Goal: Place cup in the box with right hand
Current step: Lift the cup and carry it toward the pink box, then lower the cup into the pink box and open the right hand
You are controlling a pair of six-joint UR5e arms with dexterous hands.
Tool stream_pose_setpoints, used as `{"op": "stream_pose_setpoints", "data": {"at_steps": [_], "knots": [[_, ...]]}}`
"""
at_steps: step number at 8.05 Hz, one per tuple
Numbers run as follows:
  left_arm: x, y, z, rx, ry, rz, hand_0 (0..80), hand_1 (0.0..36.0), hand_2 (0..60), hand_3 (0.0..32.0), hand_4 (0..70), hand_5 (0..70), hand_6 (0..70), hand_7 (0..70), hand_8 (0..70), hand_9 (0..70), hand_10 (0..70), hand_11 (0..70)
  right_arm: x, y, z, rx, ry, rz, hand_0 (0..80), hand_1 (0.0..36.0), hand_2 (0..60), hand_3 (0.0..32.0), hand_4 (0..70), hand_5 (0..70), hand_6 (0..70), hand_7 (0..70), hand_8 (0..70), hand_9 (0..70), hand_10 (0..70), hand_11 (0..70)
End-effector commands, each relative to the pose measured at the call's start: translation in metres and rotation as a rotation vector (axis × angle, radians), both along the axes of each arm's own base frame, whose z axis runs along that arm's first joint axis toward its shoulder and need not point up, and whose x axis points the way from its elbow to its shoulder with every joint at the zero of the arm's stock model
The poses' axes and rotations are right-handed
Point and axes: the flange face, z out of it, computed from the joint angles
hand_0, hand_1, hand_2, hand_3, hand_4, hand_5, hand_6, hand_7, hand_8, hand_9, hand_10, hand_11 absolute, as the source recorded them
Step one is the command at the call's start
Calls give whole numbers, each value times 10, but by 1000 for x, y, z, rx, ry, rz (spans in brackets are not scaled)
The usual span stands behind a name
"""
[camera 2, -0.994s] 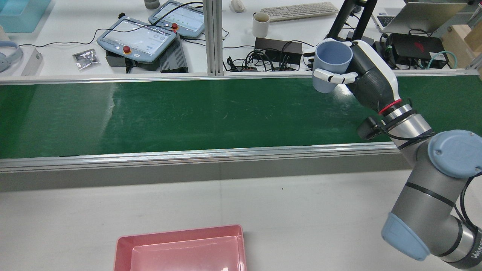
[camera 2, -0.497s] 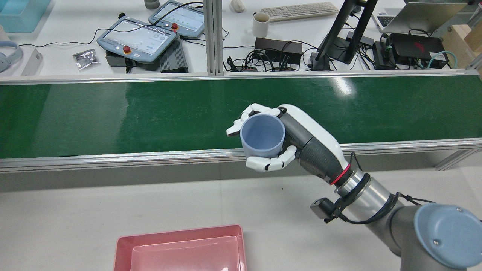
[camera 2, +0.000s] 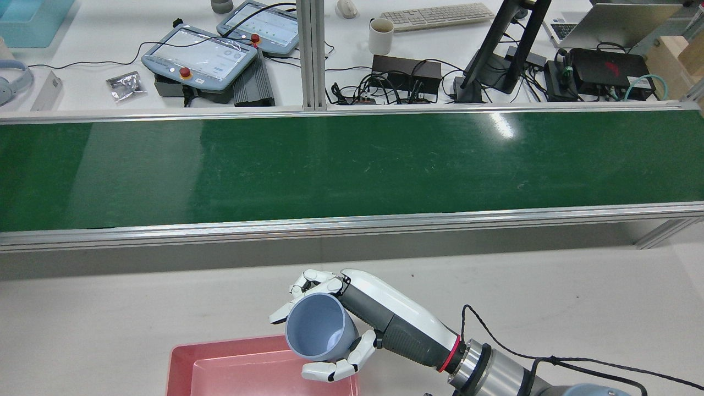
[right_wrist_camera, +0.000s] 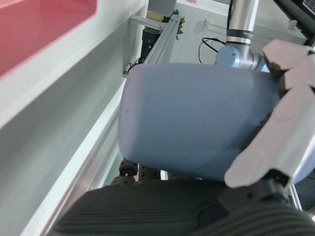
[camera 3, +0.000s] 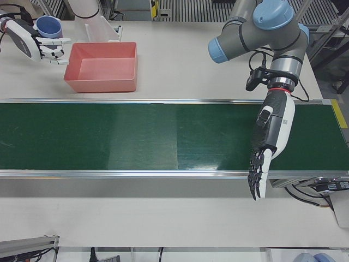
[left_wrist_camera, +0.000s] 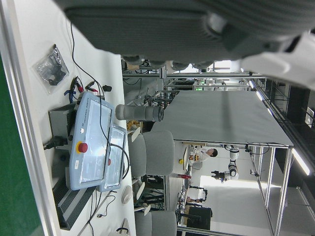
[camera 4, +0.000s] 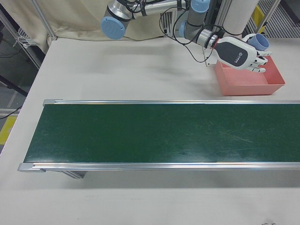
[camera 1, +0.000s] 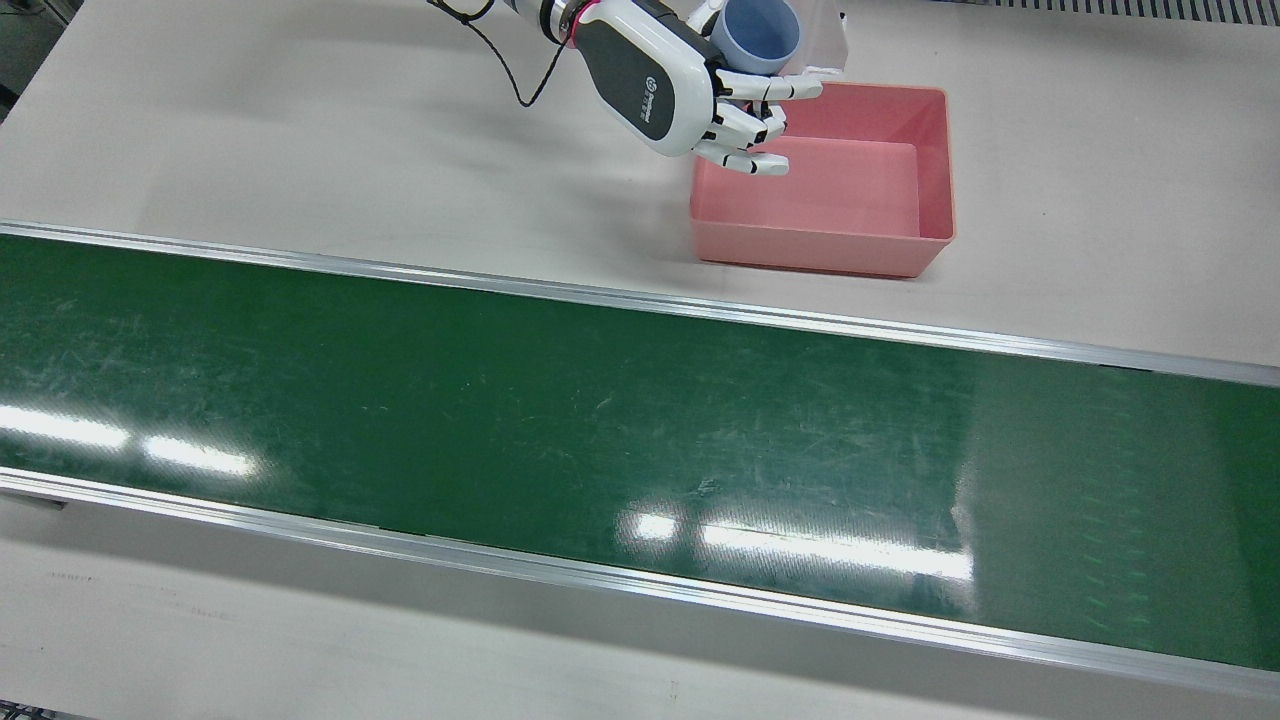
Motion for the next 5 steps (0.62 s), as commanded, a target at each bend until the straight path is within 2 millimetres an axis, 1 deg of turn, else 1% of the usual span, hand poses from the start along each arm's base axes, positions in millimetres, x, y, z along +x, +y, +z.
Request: {"op": "stream_pose_setpoints", "data": {"at_steps": [1,2,3,4,5], "knots": [[0,0,1,-1,0,0,0,0,0,0,0,0,0,0,0,0,0,0,-43,19,32,-4,87,-44,354,223,600,0,123,61,151,599,283,482,48,78],[0,0,1,-1,0,0,0,0,0,0,0,0,0,0,0,0,0,0,-45,18,30,-1,59,-45,379,218,600,0,23,39,70,281,64,149,0,0],[0,0,0,0,0,0,0,0,0,0,0,0,0,0,0,0,0,0,-46,19,27,0,39,-46,406,220,536,0,12,28,15,36,0,0,0,0],[0,0,0,0,0,0,0,0,0,0,0,0,0,0,0,0,0,0,-45,18,27,0,37,-44,446,205,384,0,3,30,3,0,0,0,0,0],[0,0,0,0,0,0,0,0,0,0,0,0,0,0,0,0,0,0,-46,18,27,2,36,-45,458,183,270,0,9,28,0,0,0,0,0,0]]}}
